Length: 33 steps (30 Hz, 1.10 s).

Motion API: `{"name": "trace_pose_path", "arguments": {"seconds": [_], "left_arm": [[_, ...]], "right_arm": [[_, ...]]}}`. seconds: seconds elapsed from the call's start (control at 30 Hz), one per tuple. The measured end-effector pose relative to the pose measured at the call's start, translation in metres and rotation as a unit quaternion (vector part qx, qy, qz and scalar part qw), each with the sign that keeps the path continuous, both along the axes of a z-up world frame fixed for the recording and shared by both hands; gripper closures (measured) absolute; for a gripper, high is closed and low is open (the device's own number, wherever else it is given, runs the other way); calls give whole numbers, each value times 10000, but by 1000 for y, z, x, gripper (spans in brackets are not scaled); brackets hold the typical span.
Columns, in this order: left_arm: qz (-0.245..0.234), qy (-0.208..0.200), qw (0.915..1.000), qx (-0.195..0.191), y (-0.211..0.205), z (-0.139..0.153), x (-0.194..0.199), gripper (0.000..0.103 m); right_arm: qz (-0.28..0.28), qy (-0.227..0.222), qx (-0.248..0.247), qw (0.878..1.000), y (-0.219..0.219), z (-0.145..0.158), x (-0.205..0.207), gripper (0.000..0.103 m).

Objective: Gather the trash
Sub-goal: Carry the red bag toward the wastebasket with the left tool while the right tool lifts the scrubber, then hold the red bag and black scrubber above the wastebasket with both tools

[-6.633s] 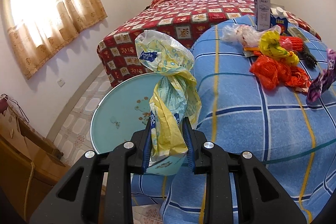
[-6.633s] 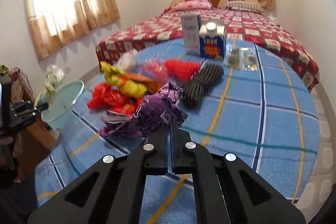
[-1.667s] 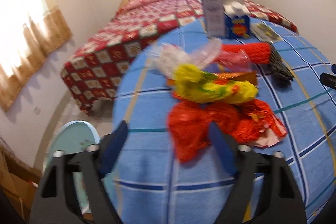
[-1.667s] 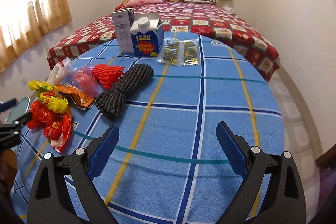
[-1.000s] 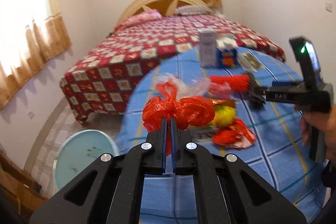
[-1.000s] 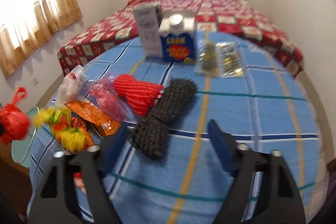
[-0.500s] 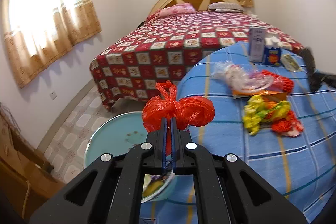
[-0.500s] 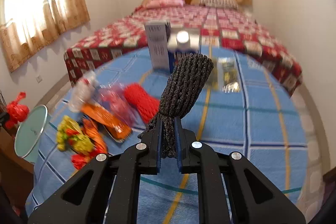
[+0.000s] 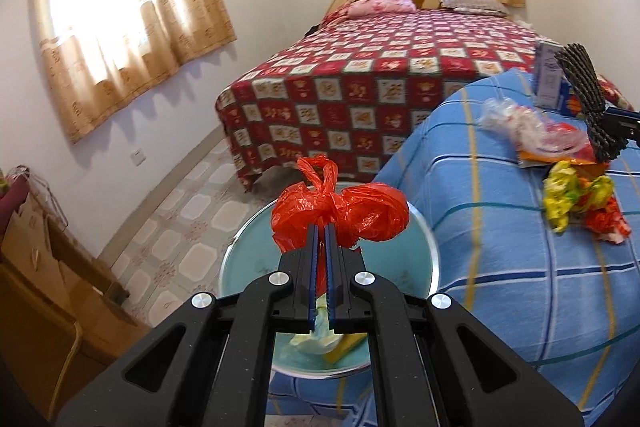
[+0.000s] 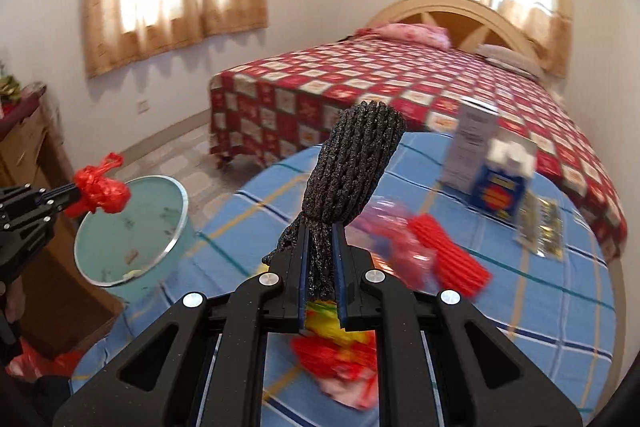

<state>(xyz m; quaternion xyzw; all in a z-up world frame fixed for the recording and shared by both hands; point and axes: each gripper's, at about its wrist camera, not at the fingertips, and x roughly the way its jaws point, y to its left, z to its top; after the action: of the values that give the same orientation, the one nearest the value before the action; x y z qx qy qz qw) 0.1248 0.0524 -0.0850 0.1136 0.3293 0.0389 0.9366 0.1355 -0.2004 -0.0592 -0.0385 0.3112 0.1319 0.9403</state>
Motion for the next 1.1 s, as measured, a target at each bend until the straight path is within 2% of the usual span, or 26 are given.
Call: {"name": "trace_pose_path", "arguments": {"seconds": [0.27, 0.57, 1.1], "left_arm": [[319, 127, 9994, 75, 29, -12, 0, 100], [647, 164, 9977, 150, 55, -14, -1, 100], [880, 363, 9950, 302, 70, -26, 2, 100]], "right_arm": [[623, 12, -210, 9978, 64, -4, 14, 91], [1098, 94, -295, 9935, 112, -11, 26, 91], [1465, 366, -295, 9881, 142, -33, 37, 91]]}}
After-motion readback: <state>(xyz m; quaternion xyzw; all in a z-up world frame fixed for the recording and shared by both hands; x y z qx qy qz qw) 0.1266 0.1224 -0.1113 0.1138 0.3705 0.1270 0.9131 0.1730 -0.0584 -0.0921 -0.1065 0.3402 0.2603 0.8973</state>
